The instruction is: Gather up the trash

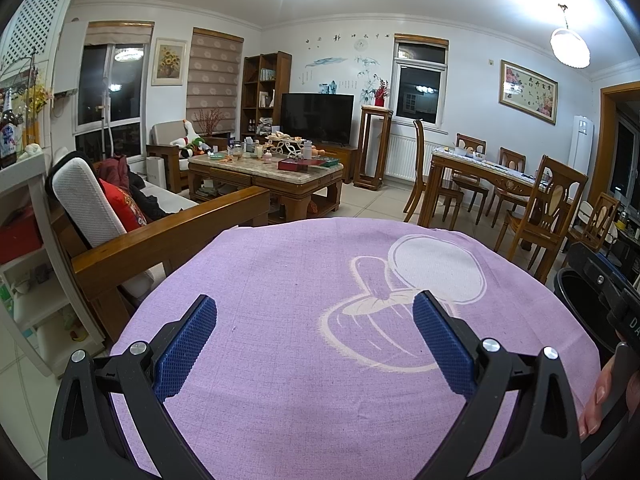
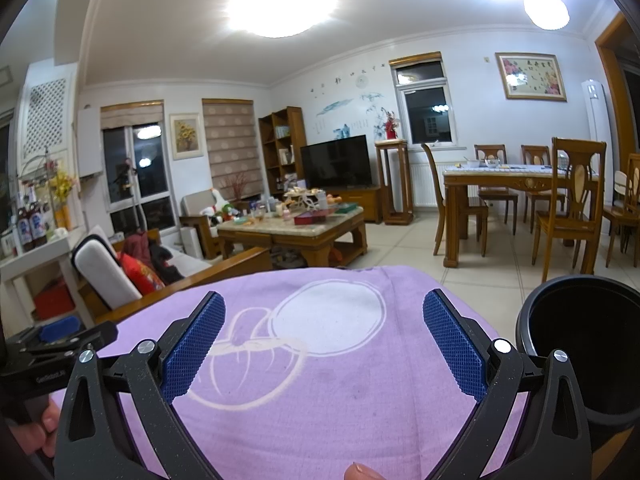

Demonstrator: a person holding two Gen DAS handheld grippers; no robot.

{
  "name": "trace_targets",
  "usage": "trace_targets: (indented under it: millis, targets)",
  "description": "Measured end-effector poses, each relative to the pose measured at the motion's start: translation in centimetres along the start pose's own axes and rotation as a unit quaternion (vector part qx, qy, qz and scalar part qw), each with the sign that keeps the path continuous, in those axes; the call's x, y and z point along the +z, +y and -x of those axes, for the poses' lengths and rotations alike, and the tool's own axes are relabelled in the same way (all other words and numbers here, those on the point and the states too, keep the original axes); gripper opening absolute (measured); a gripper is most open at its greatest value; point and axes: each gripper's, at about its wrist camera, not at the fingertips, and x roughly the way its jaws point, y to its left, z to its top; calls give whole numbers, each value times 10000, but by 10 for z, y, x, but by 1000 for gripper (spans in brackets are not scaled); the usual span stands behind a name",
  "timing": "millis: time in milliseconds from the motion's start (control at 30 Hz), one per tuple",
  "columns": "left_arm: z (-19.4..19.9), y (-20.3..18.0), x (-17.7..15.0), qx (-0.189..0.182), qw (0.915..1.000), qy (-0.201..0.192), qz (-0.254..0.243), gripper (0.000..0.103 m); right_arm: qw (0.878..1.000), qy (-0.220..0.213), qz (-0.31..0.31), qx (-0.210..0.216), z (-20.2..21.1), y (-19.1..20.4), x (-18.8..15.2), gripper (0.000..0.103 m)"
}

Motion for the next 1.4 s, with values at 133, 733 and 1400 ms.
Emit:
trace_targets:
  millis: [133, 733, 1400]
  targets:
    - [0, 0, 0, 0, 10000, -1, 0, 98, 10000, -1, -3, -1, 0, 0, 0, 98]
    - [3, 1, -1, 70, 10000, -16, 12, 98, 10000, -2, -15, -4, 1, 1, -2, 98]
    - [5, 5, 0, 85, 10000, -5, 39, 98, 10000, -2, -24, -7, 1, 3, -3, 98]
